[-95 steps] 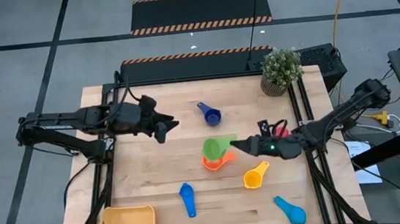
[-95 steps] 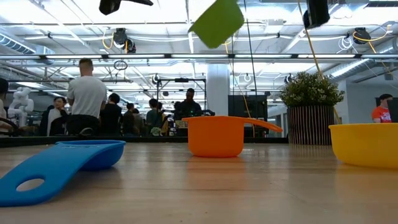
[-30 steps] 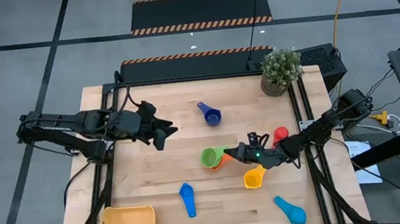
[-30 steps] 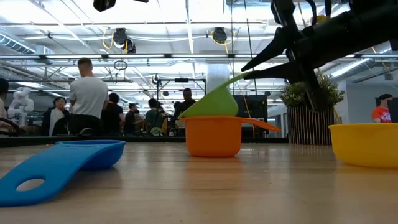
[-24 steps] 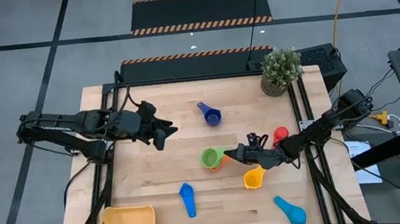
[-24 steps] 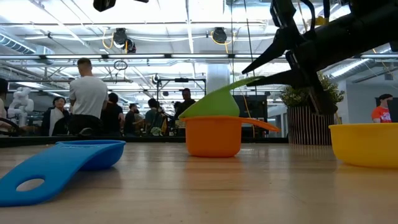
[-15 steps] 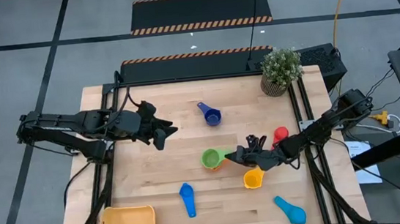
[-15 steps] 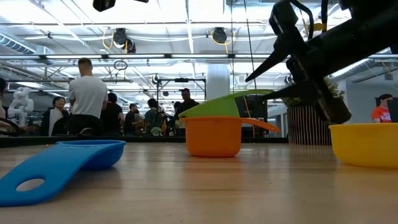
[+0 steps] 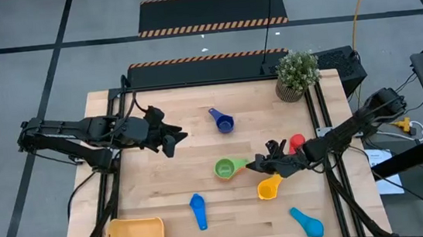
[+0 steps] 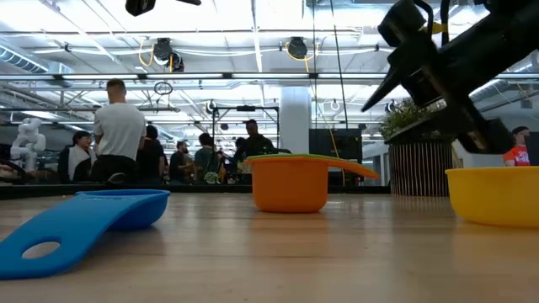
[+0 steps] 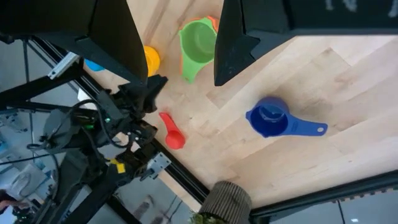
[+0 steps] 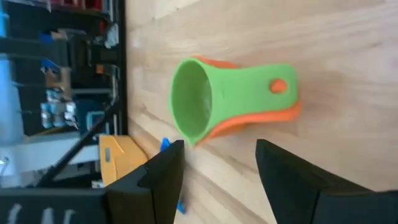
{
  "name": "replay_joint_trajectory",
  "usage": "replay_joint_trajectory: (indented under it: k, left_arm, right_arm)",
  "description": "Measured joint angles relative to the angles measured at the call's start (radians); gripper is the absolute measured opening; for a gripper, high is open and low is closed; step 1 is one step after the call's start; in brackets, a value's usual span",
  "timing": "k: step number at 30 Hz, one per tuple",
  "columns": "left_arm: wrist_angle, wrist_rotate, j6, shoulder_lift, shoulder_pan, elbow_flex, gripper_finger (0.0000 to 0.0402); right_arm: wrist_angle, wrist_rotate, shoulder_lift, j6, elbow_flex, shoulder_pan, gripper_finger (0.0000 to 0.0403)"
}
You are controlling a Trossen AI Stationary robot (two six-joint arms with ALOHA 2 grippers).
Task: Nest measuring cups in basket
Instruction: Stack the dark blue measuring cup on top of the green measuring cup
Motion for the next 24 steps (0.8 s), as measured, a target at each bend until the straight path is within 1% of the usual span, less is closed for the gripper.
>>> replay_joint_trajectory:
  k: [5,9,14,19,24]
  left_arm:
    - [0.000,-0.022,0.000,0.000,0.000,0.000,0.0189]
    - [-0.018,-0.025,-0.007,0.000,0.000,0.000,0.0189]
    - [-0.116,-0.036,-0.051,0.000,0.000,0.000,0.0189]
    - [-0.187,-0.047,-0.089,0.000,0.002,0.000,0.0189]
    - [-0.202,-0.066,-0.122,0.000,0.007,-0.001,0.0189]
  right_arm:
    - [-0.181,-0.005,-0.108,-0.005,0.000,0.000,0.0192]
    - [-0.270,-0.007,-0.205,-0.041,0.000,-0.009,0.0192]
    - [-0.333,-0.056,-0.309,-0.107,0.000,-0.046,0.0192]
    - [-0.342,-0.066,-0.391,-0.159,0.000,-0.092,0.0192]
    - [-0.359,-0.173,-0.442,-0.231,0.025,-0.175,0.0192]
